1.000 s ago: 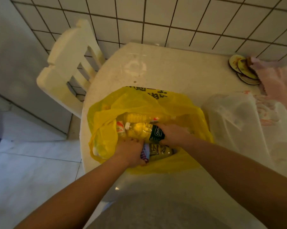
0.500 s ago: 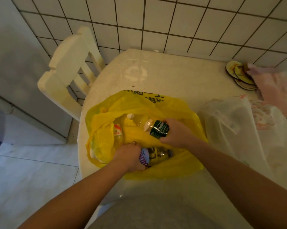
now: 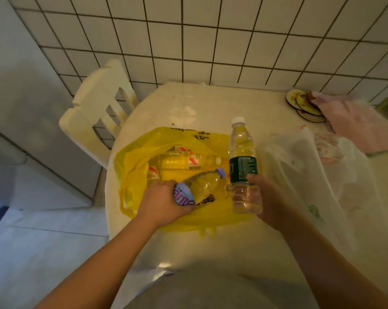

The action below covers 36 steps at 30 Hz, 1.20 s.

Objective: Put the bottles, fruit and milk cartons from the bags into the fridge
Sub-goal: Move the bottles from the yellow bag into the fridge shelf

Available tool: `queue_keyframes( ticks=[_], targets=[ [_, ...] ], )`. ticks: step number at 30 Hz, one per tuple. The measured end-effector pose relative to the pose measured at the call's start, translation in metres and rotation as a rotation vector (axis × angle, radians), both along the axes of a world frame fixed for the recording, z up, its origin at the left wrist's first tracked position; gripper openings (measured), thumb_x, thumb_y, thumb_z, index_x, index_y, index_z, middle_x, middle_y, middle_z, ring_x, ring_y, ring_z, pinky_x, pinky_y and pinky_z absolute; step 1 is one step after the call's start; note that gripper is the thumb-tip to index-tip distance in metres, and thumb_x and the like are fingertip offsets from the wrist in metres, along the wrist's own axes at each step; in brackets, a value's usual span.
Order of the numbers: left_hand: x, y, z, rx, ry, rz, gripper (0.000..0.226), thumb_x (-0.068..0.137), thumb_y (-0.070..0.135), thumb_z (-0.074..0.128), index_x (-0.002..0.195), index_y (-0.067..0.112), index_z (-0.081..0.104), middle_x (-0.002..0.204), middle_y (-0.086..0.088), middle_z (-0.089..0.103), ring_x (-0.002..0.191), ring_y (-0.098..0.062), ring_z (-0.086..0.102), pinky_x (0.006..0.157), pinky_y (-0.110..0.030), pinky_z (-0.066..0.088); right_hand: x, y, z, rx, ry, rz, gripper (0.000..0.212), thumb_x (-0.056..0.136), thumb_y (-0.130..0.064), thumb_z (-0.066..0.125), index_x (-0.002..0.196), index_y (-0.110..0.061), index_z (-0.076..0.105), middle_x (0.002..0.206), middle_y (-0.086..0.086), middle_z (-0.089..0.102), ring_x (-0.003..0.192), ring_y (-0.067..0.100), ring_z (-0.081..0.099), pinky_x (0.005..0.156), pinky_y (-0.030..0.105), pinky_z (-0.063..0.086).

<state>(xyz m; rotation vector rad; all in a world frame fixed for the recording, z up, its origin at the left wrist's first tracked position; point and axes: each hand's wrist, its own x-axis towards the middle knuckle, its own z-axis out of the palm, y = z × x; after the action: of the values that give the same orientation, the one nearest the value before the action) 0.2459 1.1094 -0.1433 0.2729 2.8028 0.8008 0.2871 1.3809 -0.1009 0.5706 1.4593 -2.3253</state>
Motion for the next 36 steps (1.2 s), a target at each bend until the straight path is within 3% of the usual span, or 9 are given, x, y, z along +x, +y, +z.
queue_keyframes(
  ticks=[2, 4, 8, 13, 18, 21, 26, 31, 36],
  targets=[
    [0.014, 0.003, 0.009, 0.122, -0.059, 0.115, 0.071, 0.047, 0.078, 0.070, 0.095, 0.025, 0.067, 0.087, 0.005, 0.071, 0.081, -0.018, 0.067, 0.070, -0.040, 0.056, 0.014, 0.001, -0.004, -0.081, -0.021, 0.018, 0.106, 0.043, -0.038, 0.092, 0.135, -0.003, 0.054, 0.107, 0.022, 0.063, 0.081, 0.031, 0.066, 0.064, 0.041, 0.056],
    [0.031, 0.007, 0.019, 0.291, -0.154, 0.229, 0.059, 0.054, 0.065, 0.082, 0.094, 0.024, 0.067, 0.084, 0.005, 0.072, 0.078, -0.017, 0.068, 0.069, -0.040, 0.058, 0.030, 0.000, -0.001, -0.117, -0.030, 0.047, 0.111, 0.035, -0.039, 0.093, 0.133, -0.005, 0.054, 0.109, 0.022, 0.064, 0.085, 0.034, 0.067, 0.068, 0.046, 0.057],
    [0.073, 0.014, 0.038, 0.554, -0.295, 0.362, 0.033, 0.071, 0.038, 0.088, 0.091, 0.019, 0.069, 0.081, 0.000, 0.073, 0.078, -0.018, 0.070, 0.069, -0.042, 0.058, 0.064, -0.002, 0.006, -0.154, -0.011, 0.057, 0.081, 0.060, -0.020, 0.078, 0.135, -0.003, 0.051, 0.111, 0.027, 0.065, 0.088, 0.036, 0.069, 0.070, 0.049, 0.060],
    [0.132, 0.005, 0.045, 0.785, -0.396, 0.493, 0.070, 0.049, 0.061, 0.076, 0.103, 0.016, 0.070, 0.086, -0.007, 0.076, 0.075, -0.021, 0.073, 0.054, -0.033, 0.058, 0.099, -0.021, 0.007, -0.034, -0.029, 0.071, 0.059, 0.074, -0.016, 0.071, 0.128, 0.000, 0.056, 0.110, 0.025, 0.069, 0.087, 0.034, 0.072, 0.069, 0.046, 0.061],
    [0.193, -0.023, 0.041, 0.929, -0.403, 0.649, 0.058, 0.059, 0.047, 0.086, 0.105, 0.016, 0.068, 0.085, -0.004, 0.078, 0.073, -0.020, 0.075, 0.059, -0.031, 0.060, 0.123, -0.056, 0.001, 0.007, -0.046, 0.141, 0.051, 0.072, -0.022, 0.068, 0.119, -0.005, 0.060, 0.103, 0.020, 0.073, 0.086, 0.033, 0.073, 0.073, 0.048, 0.058],
    [0.229, -0.052, 0.038, 0.996, -0.374, 0.741, 0.069, 0.055, 0.052, 0.081, 0.110, 0.013, 0.067, 0.092, -0.007, 0.078, 0.081, -0.024, 0.076, 0.066, -0.030, 0.058, 0.137, -0.086, -0.005, 0.015, -0.053, 0.227, 0.056, 0.072, -0.022, 0.069, 0.125, -0.006, 0.058, 0.103, 0.020, 0.073, 0.089, 0.034, 0.072, 0.075, 0.048, 0.058],
    [0.278, -0.107, 0.036, 1.046, -0.306, 0.836, 0.051, 0.074, 0.042, 0.079, 0.114, 0.014, 0.063, 0.090, -0.001, 0.078, 0.083, -0.020, 0.076, 0.070, -0.029, 0.058, 0.156, -0.151, -0.003, 0.098, 0.013, 0.422, 0.058, 0.072, -0.023, 0.078, 0.124, -0.007, 0.058, 0.103, 0.021, 0.072, 0.089, 0.035, 0.072, 0.074, 0.048, 0.058],
    [0.320, -0.184, 0.025, 1.062, -0.211, 0.924, 0.078, 0.052, 0.054, 0.081, 0.117, 0.017, 0.063, 0.102, -0.007, 0.076, 0.094, -0.026, 0.074, 0.087, -0.041, 0.059, 0.174, -0.239, -0.010, 0.131, 0.036, 0.593, 0.057, 0.071, -0.026, 0.075, 0.123, -0.008, 0.059, 0.104, 0.022, 0.072, 0.093, 0.036, 0.071, 0.078, 0.047, 0.059],
    [0.361, -0.290, 0.014, 1.084, -0.151, 0.955, 0.084, 0.054, 0.054, 0.080, 0.125, 0.015, 0.060, 0.109, -0.008, 0.075, 0.099, -0.027, 0.073, 0.091, -0.044, 0.058, 0.200, -0.351, -0.014, 0.188, 0.081, 0.690, 0.054, 0.072, -0.028, 0.081, 0.118, -0.008, 0.062, 0.105, 0.020, 0.073, 0.100, 0.037, 0.071, 0.095, 0.057, 0.052]
  ],
)
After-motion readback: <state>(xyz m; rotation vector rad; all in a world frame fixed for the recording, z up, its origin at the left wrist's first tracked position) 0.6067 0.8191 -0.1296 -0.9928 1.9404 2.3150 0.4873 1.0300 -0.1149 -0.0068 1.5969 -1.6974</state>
